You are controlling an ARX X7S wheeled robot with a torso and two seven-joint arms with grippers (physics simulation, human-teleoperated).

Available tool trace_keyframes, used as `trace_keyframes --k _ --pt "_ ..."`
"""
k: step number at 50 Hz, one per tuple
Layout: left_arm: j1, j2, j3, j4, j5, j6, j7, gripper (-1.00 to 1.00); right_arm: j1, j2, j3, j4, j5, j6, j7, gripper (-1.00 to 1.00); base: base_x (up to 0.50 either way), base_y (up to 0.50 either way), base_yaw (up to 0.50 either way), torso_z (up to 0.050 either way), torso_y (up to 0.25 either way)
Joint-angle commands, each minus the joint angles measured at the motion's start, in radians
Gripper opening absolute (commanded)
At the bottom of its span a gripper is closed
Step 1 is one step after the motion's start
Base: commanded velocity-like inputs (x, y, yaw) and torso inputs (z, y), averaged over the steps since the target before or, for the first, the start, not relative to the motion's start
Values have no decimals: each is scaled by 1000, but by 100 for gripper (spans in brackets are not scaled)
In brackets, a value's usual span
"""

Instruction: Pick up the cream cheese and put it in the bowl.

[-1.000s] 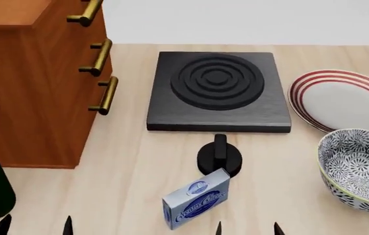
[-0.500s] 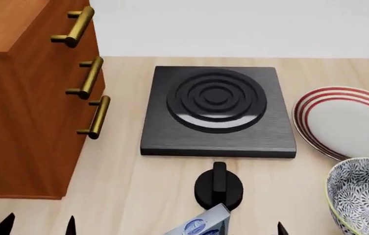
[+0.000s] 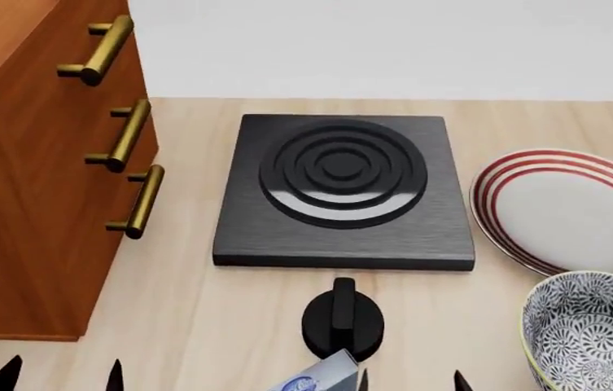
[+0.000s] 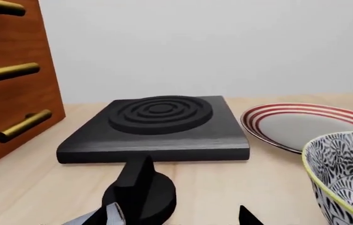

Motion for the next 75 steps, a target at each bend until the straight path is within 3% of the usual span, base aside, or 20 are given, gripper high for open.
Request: trace_keyframes --k 1,4,7,17,29,33,38,42,50,59,63,75 --pt "-12 2 4 2 47 -40 -68 100 1 7 -10 -2 7 4 3 100 0 0 0 0 0" --pt "13 -18 8 22 -20 15 10 100 -5 14 -31 -31 7 27 -8 100 0 0 0 0 0" --pt "9 -19 1 39 -3 -10 -23 100 -14 27 -54 -105 -4 63 -1 100 0 0 0 0 0" --pt "17 -40 -38 106 -28 -34 -55 100 137 -4 -100 -304 129 532 71 100 0 0 0 0 0" --pt "2 -47 -57 83 -47 -28 -61 100 277 -106 -65 -376 258 896 248 100 0 0 0 0 0" --pt "7 -50 -68 77 -57 -16 -62 100 342 -166 -4 -350 340 1057 337 100 0 0 0 0 0" --pt "8 -49 -73 43 -62 16 -53 100 403 -175 18 -258 550 1159 591 100 0 0 0 0 0" --pt "-3 -46 -74 7 -69 31 -46 100 420 -176 16 -221 650 1154 775 100 0 0 0 0 0" --pt "10 -52 -70 16 -64 36 -51 100 446 -171 6 -204 753 1146 913 100 0 0 0 0 0" --pt "18 -57 -67 20 -64 43 -54 100 509 -166 -13 -127 895 1120 1032 100 0 0 0 0 0" --pt "19 -55 -64 13 -61 51 -55 100 552 -174 -16 -42 1004 1068 1105 100 0 0 0 0 0" --pt "9 -54 -54 -33 -57 69 -51 100 626 -166 -60 123 1078 856 1155 100 0 0 0 0 0"
